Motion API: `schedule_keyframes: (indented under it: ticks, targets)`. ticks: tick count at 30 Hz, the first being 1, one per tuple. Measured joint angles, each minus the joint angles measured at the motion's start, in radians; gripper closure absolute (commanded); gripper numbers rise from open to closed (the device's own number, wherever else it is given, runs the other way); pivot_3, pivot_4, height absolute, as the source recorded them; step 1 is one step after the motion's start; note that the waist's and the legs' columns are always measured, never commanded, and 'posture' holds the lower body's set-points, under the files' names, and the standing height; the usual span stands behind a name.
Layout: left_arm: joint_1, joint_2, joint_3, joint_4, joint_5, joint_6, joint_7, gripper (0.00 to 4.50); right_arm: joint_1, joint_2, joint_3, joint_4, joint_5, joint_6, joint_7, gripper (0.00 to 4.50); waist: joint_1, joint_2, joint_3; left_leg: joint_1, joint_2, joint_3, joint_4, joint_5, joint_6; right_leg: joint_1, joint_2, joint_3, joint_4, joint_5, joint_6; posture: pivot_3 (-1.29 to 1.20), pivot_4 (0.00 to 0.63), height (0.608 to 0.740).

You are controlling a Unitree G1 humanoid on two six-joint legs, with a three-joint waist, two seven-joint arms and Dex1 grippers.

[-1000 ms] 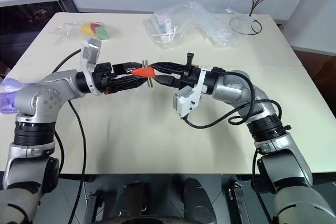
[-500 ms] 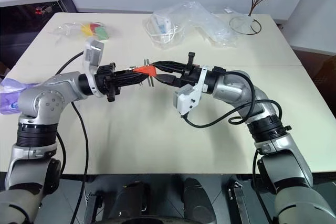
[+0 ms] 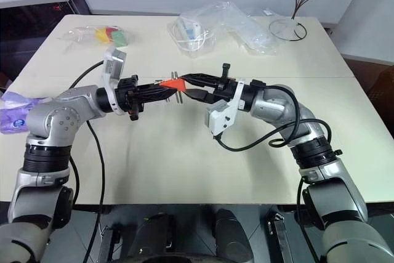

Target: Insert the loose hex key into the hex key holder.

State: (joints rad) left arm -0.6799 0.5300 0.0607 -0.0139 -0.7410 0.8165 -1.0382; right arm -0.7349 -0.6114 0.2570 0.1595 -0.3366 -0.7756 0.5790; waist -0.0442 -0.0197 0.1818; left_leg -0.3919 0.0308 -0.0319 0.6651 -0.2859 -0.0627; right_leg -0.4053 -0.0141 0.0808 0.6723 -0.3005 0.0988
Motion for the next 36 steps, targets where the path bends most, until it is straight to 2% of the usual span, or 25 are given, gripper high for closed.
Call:
schedule_keyframes:
  ticks: [2,16,17,20,33,35,36]
  targets:
    - [-0.001,-0.009,-0.001,0.002,0.008,-0.012,0.011,2.78,0.002,0.002,0.01,-0.012,0.0,-0.001,0.007,3.56,0.0,0.0,0.0,0.0,0.0,0.0,0.0,0.0,0.0,0.0,0.0,0.0,0.0,0.0,0.0,0.0,0.15,0.74]
    - [-0.003,-0.022,-0.003,0.002,0.013,-0.039,0.021,2.78,0.005,0.003,0.013,-0.025,0.0,0.007,0.021,3.56,0.0,0.0,0.0,0.0,0.0,0.0,0.0,0.0,0.0,0.0,0.0,0.0,0.0,0.0,0.0,0.0,0.15,0.74]
    - [-0.003,-0.022,-0.003,0.002,0.012,-0.038,0.02,3.3,0.005,0.003,0.013,-0.026,0.0,0.009,0.021,3.56,0.0,0.0,0.0,0.0,0.0,0.0,0.0,0.0,0.0,0.0,0.0,0.0,0.0,0.0,0.0,0.0,0.15,0.74]
    - [-0.003,-0.024,-0.01,-0.011,0.007,-0.038,0.016,4.44,0.005,0.002,0.012,-0.026,0.002,0.028,0.024,3.56,0.0,0.0,0.0,0.0,0.0,0.0,0.0,0.0,0.0,0.0,0.0,0.0,0.0,0.0,0.0,0.0,0.15,0.74]
    - [-0.003,-0.024,-0.01,-0.013,0.012,-0.043,0.016,4.44,0.005,0.004,0.012,-0.026,0.006,0.034,0.026,3.56,0.0,0.0,0.0,0.0,0.0,0.0,0.0,0.0,0.0,0.0,0.0,0.0,0.0,0.0,0.0,0.0,0.15,0.74]
    - [-0.003,-0.024,-0.01,-0.013,0.012,-0.043,0.016,4.5,0.005,0.004,0.012,-0.026,0.006,0.035,0.027,2.49,0.0,0.0,0.0,0.0,0.0,0.0,0.0,0.0,0.0,0.0,0.0,0.0,0.0,0.0,0.0,0.0,0.15,0.74]
    - [-0.003,-0.024,-0.009,-0.008,0.014,-0.042,0.023,4.5,0.005,0.005,0.012,-0.027,0.009,0.035,0.028,2.12,0.0,0.0,0.0,0.0,0.0,0.0,0.0,0.0,0.0,0.0,0.0,0.0,0.0,0.0,0.0,0.0,0.15,0.74]
